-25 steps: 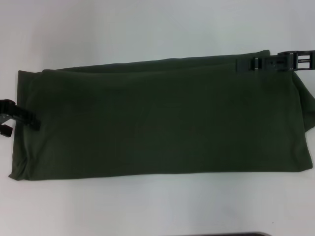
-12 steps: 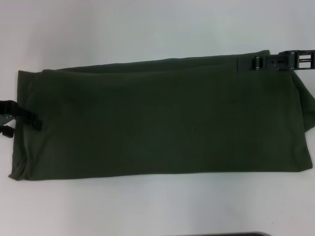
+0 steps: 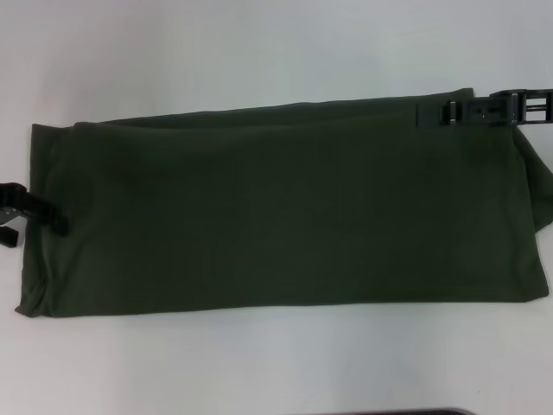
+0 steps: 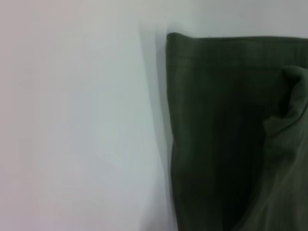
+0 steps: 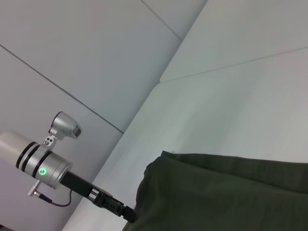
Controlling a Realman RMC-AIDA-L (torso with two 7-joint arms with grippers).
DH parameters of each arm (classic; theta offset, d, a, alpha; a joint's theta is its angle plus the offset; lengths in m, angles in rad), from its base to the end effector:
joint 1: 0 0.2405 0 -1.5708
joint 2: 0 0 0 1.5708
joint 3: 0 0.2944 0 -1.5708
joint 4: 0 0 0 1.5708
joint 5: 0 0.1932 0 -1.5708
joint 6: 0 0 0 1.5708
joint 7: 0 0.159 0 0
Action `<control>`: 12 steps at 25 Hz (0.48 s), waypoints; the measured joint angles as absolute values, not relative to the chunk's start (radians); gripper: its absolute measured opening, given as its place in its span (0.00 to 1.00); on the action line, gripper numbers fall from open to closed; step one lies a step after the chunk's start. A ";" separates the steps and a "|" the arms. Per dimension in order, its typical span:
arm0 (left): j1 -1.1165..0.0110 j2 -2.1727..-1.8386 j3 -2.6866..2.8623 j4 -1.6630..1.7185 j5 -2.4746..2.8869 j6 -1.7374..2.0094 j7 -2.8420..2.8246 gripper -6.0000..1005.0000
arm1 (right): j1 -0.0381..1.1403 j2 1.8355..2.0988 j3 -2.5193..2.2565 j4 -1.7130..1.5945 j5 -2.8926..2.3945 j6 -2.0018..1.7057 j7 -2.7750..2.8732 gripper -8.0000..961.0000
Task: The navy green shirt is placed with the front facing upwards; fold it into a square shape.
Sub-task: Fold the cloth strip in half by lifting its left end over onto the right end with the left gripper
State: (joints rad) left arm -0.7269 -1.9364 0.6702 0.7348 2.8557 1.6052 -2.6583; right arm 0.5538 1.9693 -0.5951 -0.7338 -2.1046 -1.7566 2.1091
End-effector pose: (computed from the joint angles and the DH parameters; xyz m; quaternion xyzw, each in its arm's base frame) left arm -0.3406 0.3605 0.0322 -0.7050 -0.6811 0.1316 0.1476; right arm 0.2833 0.3396 0.0276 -0.8390 0.4919 0.2310 0.0286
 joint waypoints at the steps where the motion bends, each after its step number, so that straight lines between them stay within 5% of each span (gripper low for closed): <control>1: -0.727 -1.937 0.670 0.735 2.856 1.605 -2.658 0.85 | 0.554 1.969 -0.595 -0.734 -2.105 -1.757 2.109 0.97; 12: -0.730 -1.940 0.670 0.722 2.855 1.599 -2.657 0.85 | 0.553 1.968 -0.595 -0.732 -2.105 -1.758 2.109 0.97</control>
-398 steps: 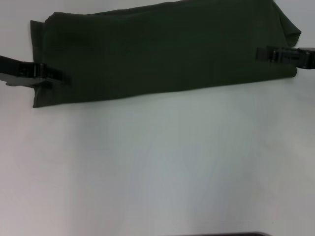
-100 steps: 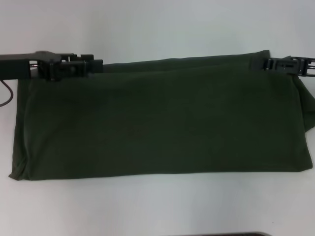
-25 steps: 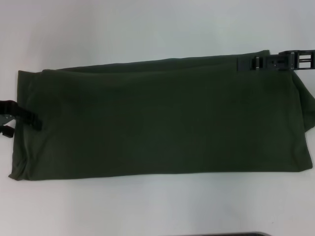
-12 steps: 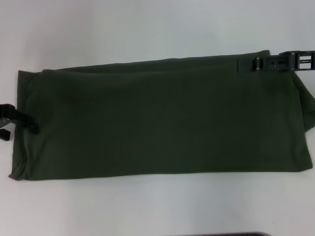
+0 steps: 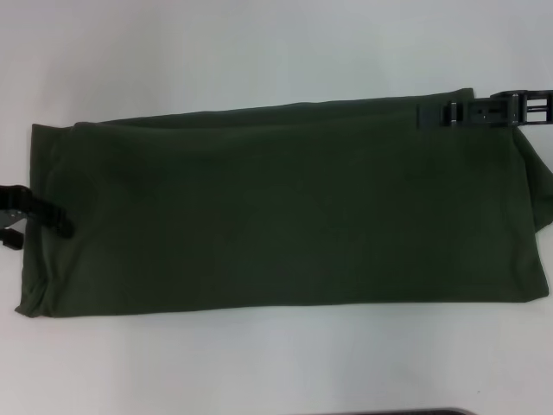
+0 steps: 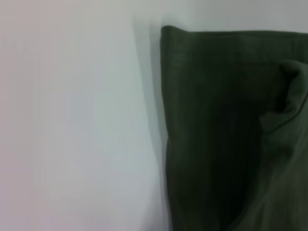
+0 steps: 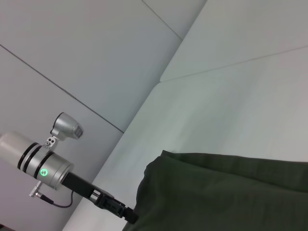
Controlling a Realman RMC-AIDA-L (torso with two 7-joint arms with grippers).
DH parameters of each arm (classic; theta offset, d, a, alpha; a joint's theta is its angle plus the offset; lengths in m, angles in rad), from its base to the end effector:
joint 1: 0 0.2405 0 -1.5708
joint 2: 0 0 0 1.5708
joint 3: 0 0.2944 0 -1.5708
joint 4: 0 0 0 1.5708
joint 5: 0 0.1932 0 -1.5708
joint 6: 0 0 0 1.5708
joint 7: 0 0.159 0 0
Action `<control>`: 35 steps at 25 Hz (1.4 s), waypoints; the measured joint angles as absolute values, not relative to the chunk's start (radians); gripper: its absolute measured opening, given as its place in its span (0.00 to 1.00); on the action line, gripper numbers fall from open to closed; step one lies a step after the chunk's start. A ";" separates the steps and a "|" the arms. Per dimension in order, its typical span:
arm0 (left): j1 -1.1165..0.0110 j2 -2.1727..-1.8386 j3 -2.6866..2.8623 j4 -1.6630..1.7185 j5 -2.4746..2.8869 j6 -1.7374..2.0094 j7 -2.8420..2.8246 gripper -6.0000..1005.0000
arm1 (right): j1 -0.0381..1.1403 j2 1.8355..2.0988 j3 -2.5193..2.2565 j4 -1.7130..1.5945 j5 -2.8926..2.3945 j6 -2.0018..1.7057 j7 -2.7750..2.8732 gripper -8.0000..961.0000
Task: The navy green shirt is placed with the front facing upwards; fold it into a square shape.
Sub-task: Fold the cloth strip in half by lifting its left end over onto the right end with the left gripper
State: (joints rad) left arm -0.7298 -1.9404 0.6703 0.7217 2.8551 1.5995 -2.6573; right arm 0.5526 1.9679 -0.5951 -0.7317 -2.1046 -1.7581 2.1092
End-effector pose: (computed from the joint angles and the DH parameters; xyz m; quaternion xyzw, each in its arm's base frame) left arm -0.3400 0.3598 0.0280 -0.7053 -0.6817 0.1318 0.1427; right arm 0.2840 0.3390 0.0278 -0.8385 0.4928 0.2308 0.0279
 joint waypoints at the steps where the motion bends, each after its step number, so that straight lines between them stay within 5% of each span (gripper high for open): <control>1: -0.730 -1.940 0.670 0.722 2.855 1.598 -2.657 0.85 | 0.553 1.968 -0.595 -0.732 -2.105 -1.758 2.110 0.97; 35: -0.753 -1.965 0.669 0.674 2.843 1.586 -2.621 0.85 | 0.540 1.966 -0.595 -0.736 -2.105 -1.760 2.126 0.96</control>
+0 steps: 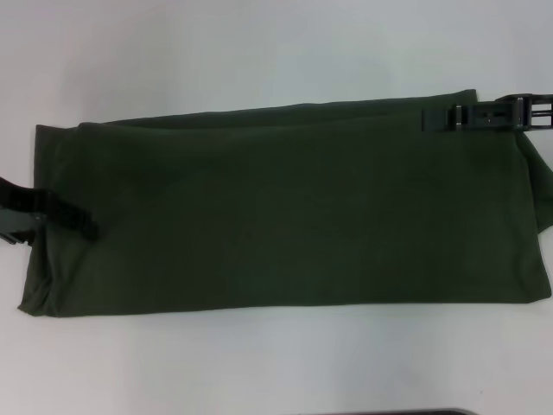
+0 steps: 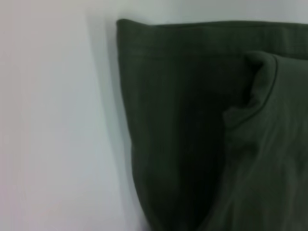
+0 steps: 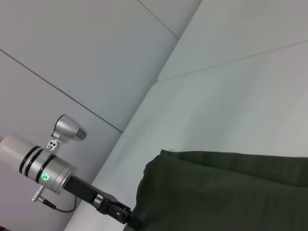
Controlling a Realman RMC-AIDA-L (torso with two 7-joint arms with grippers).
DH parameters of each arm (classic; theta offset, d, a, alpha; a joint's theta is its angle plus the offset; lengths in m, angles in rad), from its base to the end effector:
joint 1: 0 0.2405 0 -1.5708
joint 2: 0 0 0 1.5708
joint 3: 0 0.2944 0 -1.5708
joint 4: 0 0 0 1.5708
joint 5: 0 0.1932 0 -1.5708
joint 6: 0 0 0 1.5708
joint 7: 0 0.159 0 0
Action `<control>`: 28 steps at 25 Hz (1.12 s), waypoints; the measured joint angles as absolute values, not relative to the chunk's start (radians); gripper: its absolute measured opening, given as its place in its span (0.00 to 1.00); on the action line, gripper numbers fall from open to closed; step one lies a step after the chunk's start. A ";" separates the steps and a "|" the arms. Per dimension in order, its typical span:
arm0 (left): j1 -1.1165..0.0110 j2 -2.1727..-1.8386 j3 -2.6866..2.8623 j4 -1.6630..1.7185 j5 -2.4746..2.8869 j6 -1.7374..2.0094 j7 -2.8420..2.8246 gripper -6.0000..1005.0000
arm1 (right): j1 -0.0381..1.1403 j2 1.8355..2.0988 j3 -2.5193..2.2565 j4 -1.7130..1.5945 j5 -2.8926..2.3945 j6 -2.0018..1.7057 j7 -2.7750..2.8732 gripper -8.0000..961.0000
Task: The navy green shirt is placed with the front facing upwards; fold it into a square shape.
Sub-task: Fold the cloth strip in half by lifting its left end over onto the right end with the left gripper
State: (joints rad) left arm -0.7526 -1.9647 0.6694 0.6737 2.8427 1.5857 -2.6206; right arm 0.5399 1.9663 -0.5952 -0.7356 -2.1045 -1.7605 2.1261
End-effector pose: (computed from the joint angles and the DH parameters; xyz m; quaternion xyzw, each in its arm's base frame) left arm -0.3295 0.3592 0.0073 -0.7232 -0.6687 0.1295 0.1139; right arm 0.2881 0.3355 0.0290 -0.8322 0.5037 0.2301 0.0282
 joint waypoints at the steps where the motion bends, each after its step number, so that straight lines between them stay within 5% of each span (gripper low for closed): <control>1: -0.754 -1.966 0.669 0.673 2.843 1.587 -2.620 0.85 | 0.539 1.966 -0.595 -0.735 -2.104 -1.761 2.126 0.96; 19: -0.768 -2.007 0.676 0.733 2.824 1.654 -2.562 0.85 | 0.537 1.965 -0.595 -0.729 -2.105 -1.762 2.126 0.97; 21: -0.768 -2.005 0.675 0.738 2.824 1.656 -2.562 0.69 | 0.537 1.965 -0.595 -0.729 -2.105 -1.760 2.126 0.97; 28: -0.772 -1.999 0.673 0.742 2.823 1.661 -2.562 0.55 | 0.537 1.965 -0.595 -0.730 -2.103 -1.762 2.126 0.97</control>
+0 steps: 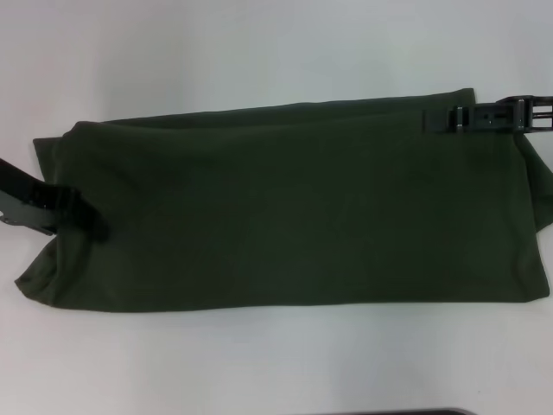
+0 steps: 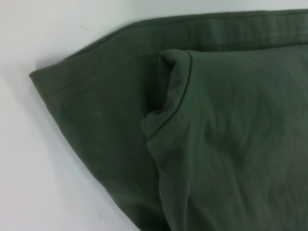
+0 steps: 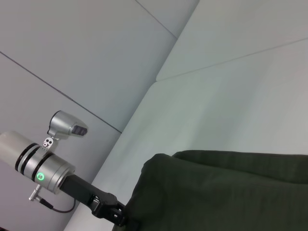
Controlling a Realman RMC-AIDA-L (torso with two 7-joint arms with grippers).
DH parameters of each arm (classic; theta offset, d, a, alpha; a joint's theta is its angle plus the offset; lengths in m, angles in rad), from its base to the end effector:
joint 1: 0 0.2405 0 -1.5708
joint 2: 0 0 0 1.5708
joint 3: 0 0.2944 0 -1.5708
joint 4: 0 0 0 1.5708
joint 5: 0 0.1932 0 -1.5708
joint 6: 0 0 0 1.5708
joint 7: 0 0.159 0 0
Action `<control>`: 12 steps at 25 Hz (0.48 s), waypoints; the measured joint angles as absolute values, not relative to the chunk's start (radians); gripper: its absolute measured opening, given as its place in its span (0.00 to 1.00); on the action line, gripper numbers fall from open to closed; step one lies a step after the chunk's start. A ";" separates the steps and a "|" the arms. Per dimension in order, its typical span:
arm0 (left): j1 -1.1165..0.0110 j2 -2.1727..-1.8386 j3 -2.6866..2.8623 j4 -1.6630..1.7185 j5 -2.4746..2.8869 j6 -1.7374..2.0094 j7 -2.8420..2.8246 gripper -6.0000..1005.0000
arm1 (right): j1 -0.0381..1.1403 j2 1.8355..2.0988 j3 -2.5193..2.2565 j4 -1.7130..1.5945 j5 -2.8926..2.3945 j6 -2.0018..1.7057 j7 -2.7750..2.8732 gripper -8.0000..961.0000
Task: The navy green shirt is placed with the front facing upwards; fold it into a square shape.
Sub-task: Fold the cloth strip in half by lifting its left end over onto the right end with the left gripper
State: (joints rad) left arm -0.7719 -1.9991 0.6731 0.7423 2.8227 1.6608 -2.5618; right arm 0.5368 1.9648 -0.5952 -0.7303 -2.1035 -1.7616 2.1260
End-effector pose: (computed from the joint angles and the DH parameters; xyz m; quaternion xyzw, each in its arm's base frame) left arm -0.3058 0.3606 0.0003 -0.7601 -0.6318 0.1251 0.0856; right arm 0.2895 0.3343 0.0289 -0.8306 0.5061 0.2307 0.0269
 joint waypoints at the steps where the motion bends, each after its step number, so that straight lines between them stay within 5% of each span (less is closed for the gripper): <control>1: -0.773 -1.999 0.673 0.743 2.823 1.660 -2.562 0.53 | 0.537 1.965 -0.595 -0.730 -2.104 -1.762 2.126 0.97; 12: -0.777 -2.003 0.678 0.742 2.822 1.663 -2.548 0.18 | 0.540 1.962 -0.595 -0.729 -2.104 -1.755 2.130 0.97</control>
